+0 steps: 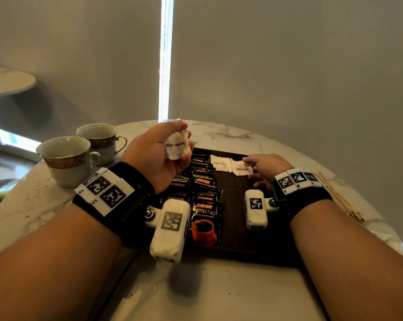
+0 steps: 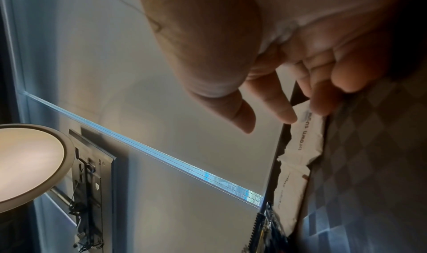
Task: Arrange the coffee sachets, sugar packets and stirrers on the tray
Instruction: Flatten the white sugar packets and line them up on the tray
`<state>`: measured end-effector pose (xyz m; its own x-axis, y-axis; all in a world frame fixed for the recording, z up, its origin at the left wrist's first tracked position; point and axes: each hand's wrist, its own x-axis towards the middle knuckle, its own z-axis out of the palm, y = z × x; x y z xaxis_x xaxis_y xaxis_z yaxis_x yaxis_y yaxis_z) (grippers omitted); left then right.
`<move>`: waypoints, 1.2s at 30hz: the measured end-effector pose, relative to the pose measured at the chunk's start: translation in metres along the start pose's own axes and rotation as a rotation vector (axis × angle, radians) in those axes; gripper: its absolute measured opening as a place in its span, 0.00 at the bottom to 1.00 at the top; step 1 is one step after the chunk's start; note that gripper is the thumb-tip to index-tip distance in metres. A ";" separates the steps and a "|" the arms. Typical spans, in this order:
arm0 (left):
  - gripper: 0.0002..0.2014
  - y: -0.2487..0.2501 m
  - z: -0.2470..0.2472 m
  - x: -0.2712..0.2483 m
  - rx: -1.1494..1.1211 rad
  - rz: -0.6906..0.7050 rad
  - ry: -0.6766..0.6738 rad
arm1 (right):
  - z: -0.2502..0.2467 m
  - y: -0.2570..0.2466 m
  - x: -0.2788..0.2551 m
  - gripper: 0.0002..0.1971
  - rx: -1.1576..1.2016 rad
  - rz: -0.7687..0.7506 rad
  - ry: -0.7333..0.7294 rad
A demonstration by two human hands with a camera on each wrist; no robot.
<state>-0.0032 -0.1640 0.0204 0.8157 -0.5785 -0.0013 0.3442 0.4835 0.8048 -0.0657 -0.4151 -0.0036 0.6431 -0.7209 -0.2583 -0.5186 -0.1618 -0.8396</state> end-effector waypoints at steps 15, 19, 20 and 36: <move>0.06 -0.002 0.000 0.001 -0.007 -0.009 -0.006 | 0.001 -0.002 -0.007 0.14 -0.182 -0.087 -0.033; 0.05 -0.002 0.000 0.000 -0.026 -0.010 -0.023 | 0.001 -0.002 -0.005 0.16 -0.181 -0.091 -0.018; 0.04 -0.002 0.001 -0.001 -0.035 -0.006 -0.029 | 0.001 -0.002 -0.005 0.17 -0.174 -0.086 -0.013; 0.08 -0.003 0.004 -0.006 0.118 0.038 -0.082 | 0.006 -0.048 -0.072 0.23 0.323 -0.463 -0.452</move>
<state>-0.0115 -0.1646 0.0207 0.7847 -0.6153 0.0748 0.2529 0.4280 0.8677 -0.0838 -0.3513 0.0527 0.9630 -0.2658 0.0439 0.0106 -0.1253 -0.9921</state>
